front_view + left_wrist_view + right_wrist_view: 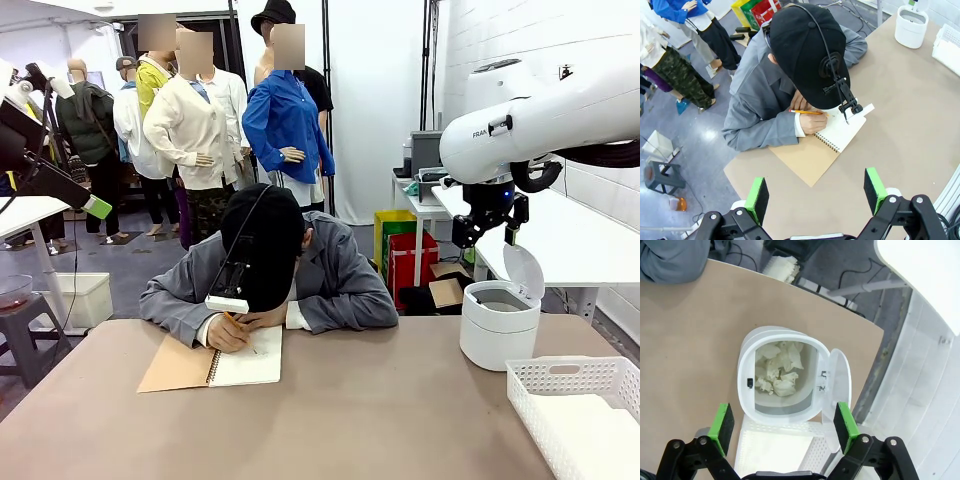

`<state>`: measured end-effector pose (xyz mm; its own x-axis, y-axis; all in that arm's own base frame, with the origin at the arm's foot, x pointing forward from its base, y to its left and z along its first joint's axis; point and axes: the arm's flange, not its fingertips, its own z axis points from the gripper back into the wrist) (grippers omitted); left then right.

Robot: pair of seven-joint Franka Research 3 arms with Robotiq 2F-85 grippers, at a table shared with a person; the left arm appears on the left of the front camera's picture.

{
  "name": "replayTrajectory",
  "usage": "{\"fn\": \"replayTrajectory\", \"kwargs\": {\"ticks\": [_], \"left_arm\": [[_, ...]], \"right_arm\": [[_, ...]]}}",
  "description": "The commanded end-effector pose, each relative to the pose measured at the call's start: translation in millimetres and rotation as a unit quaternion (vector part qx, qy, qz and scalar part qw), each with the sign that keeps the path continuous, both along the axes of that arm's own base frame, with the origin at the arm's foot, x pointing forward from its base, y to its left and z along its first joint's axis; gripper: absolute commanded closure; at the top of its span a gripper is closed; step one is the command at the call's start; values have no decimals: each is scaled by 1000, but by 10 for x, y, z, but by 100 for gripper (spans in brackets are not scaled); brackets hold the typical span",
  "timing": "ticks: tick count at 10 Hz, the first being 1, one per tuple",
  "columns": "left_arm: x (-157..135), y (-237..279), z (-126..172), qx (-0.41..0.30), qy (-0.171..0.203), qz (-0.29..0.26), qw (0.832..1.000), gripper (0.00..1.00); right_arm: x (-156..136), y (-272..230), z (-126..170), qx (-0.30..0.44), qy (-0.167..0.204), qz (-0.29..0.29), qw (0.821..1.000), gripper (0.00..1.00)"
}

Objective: Sort the paper based on its condition.
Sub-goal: If a person hands you a paper, place it in the Organizing basket , and if it's crumpled, put it in the Trash can.

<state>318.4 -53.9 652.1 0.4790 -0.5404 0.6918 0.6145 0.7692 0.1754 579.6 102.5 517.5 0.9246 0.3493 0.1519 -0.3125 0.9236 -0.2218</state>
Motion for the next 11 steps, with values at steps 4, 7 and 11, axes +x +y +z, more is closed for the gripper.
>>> {"fn": "replayTrajectory", "kwargs": {"ticks": [4,7,11], "left_arm": [[1,5,4,0,-1,1,1000,0],[1,5,4,0,-1,1,1000,0],[1,5,4,0,-1,1,1000,0]], "right_arm": [[0,1,0,0,0,0,1000,0],[0,1,0,0,0,0,1000,0],[-241,221,97,14,-14,85,996,0]]}}
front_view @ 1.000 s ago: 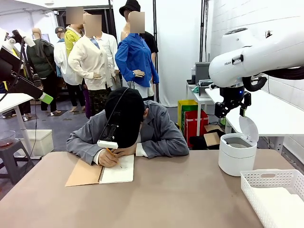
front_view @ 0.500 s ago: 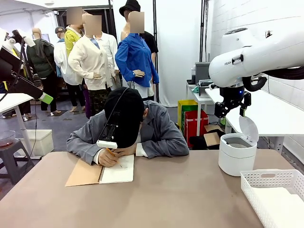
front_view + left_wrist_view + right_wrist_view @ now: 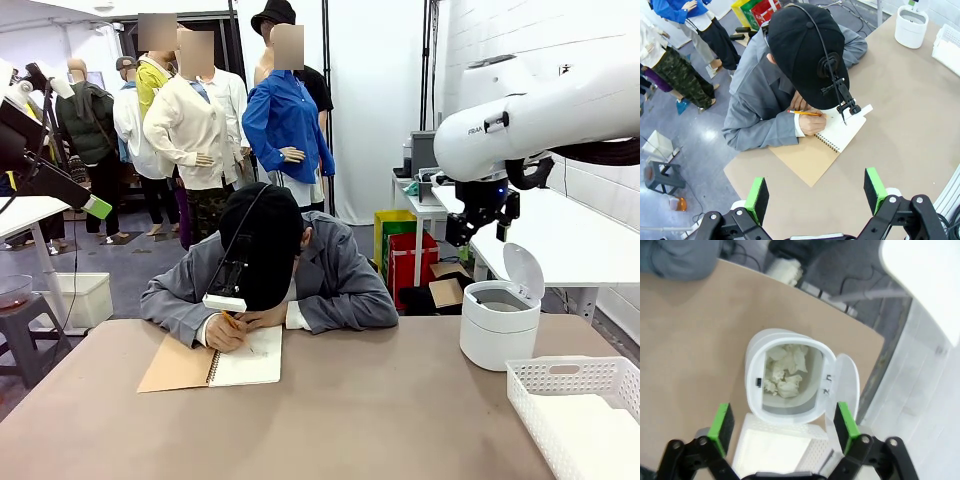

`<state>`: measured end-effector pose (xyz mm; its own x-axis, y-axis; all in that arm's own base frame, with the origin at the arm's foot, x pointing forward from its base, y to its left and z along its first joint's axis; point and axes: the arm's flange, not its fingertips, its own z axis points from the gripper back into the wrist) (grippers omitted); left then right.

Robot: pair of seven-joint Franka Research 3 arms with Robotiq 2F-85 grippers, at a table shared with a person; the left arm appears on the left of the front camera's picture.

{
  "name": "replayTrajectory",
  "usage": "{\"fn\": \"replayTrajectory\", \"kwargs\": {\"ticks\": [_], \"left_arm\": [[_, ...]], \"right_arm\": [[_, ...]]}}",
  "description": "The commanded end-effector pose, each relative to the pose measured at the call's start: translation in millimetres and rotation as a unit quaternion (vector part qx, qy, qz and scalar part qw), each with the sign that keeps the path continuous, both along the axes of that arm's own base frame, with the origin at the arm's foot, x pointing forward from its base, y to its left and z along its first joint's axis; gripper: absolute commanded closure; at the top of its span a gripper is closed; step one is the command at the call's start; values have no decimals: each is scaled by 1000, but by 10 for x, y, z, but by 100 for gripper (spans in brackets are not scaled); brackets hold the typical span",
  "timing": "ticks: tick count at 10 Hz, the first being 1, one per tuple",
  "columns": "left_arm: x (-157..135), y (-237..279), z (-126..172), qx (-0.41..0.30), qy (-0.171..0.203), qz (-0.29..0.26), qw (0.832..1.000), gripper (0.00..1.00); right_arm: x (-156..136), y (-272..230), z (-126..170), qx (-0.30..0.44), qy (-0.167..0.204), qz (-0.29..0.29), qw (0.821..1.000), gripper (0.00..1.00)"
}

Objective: Sort the paper based on its condition.
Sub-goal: If a person hands you a paper, place it in the Organizing basket , and if it's crumpled, put it in the Trash can.

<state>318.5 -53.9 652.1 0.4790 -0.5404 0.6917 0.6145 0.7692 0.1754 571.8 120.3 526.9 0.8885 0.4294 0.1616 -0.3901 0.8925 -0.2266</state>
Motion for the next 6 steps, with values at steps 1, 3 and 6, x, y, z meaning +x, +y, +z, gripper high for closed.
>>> {"fn": "replayTrajectory", "kwargs": {"ticks": [1,3,6], "left_arm": [[1,5,4,0,-1,1,1000,0],[1,5,4,0,-1,1,1000,0],[1,5,4,0,-1,1,1000,0]], "right_arm": [[-260,168,59,29,-7,77,997,0],[-449,494,208,65,-11,137,988,0],[-644,908,391,98,-58,226,967,0]]}}
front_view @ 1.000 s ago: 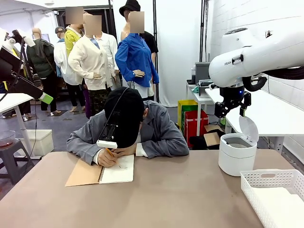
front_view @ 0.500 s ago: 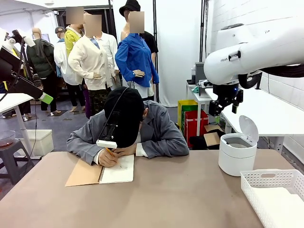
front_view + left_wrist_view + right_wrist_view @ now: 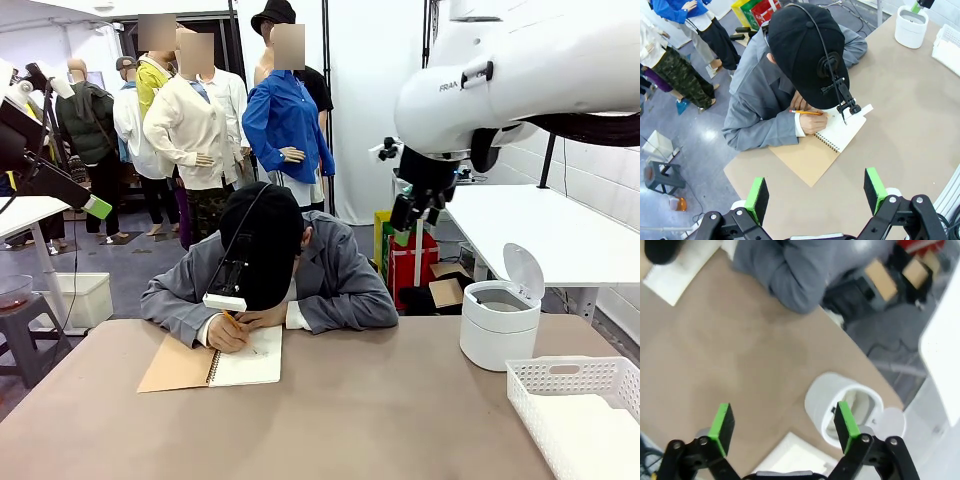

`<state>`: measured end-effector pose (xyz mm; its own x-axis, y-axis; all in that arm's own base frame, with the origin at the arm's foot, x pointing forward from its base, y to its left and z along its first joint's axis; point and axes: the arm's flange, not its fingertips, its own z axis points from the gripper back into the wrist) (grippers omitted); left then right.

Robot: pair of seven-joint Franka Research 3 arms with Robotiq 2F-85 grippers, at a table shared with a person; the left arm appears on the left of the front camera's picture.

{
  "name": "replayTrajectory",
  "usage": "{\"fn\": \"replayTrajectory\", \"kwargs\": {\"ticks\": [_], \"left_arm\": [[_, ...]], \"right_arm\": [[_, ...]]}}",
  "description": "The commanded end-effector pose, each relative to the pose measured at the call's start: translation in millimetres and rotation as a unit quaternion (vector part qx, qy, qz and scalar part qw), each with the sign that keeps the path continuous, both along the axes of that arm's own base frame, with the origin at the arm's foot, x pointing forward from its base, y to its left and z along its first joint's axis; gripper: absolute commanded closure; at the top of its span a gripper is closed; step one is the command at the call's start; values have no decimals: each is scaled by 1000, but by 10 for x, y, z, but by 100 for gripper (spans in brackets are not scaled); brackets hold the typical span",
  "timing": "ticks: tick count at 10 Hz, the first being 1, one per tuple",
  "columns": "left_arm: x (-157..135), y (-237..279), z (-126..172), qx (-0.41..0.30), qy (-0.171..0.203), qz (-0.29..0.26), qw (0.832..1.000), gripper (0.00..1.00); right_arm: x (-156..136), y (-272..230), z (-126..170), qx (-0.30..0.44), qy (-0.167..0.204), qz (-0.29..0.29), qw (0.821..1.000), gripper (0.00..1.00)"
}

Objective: Sort the paper based on its condition.
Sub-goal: If a person hands you a paper, place it in the Organizing basket , and if it's crumpled, put it in the Trash can.

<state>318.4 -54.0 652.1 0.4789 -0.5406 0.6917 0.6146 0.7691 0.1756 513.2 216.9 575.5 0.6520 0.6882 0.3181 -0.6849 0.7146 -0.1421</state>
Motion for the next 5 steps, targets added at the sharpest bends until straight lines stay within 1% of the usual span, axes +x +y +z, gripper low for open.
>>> {"fn": "replayTrajectory", "kwargs": {"ticks": [1,2,3,5], "left_arm": [[1,6,4,0,-1,1,1000,0],[1,6,4,0,-1,1,1000,0],[1,6,4,0,-1,1,1000,0],[1,6,4,0,-1,1,1000,0]], "right_arm": [[-135,58,-14,53,-26,85,995,0],[-221,147,75,89,-25,128,987,0],[-280,235,147,114,-19,153,982,0],[-332,332,272,155,31,176,971,0]]}}
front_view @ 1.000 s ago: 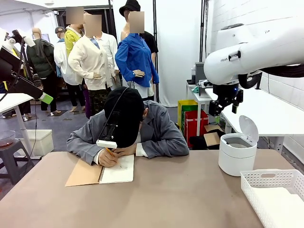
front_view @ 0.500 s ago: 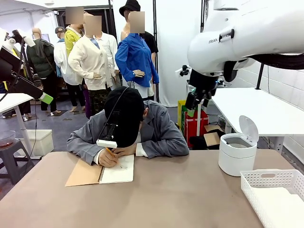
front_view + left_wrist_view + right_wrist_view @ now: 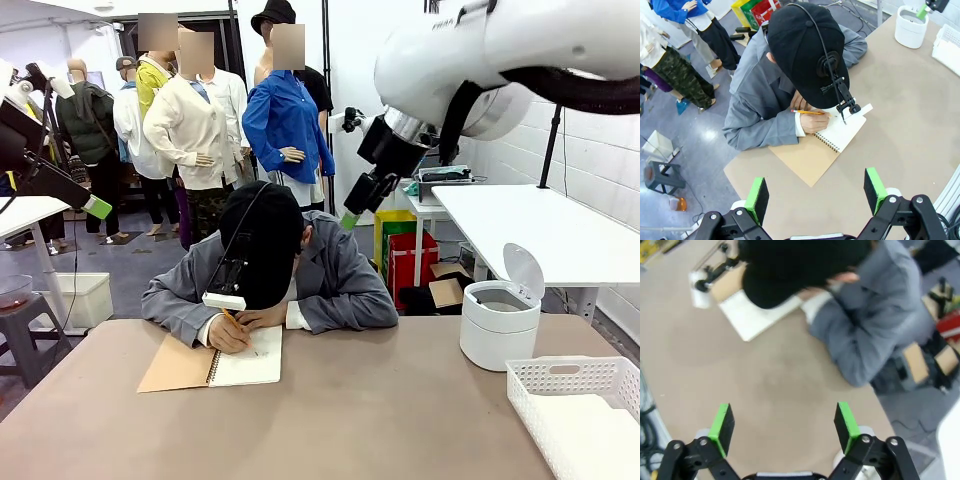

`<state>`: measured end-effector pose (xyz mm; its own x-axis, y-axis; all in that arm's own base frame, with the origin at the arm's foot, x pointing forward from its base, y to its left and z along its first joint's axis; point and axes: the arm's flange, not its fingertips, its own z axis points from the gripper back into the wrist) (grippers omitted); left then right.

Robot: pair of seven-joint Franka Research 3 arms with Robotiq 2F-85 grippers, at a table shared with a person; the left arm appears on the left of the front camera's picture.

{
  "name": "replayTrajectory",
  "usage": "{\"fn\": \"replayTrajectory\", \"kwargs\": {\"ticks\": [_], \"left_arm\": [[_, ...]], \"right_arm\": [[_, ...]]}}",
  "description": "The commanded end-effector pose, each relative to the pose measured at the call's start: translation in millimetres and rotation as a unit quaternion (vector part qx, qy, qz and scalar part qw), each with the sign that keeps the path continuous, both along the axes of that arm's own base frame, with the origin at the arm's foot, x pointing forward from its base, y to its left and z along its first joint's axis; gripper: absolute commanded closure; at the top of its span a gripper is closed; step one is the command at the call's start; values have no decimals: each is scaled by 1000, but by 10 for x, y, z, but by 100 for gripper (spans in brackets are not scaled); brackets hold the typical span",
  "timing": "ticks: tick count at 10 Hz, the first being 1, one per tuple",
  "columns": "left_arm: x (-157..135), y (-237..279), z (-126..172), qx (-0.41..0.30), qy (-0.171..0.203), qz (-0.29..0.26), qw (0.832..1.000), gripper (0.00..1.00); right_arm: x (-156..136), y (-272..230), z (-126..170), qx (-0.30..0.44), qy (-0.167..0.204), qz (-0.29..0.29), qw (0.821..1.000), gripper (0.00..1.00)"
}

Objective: Sort the paper based on its condition.
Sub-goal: If a person hands you a paper, place it in the Organizing basket , and if it's crumpled, put it in the Trash can.

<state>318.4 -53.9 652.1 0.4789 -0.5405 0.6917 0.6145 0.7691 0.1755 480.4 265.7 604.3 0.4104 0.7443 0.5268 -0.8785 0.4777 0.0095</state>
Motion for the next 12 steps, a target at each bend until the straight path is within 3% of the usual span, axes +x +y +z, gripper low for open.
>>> {"fn": "replayTrajectory", "kwargs": {"ticks": [1,2,7,12], "left_arm": [[1,6,4,0,-1,1,1000,0],[1,6,4,0,-1,1,1000,0],[1,6,4,0,-1,1,1000,0],[1,6,4,0,-1,1,1000,0]], "right_arm": [[-29,-137,32,7,43,27,999,0],[32,-179,92,-12,21,10,1000,0],[-48,-31,35,8,29,17,999,0],[-578,566,155,73,32,39,996,0]]}}
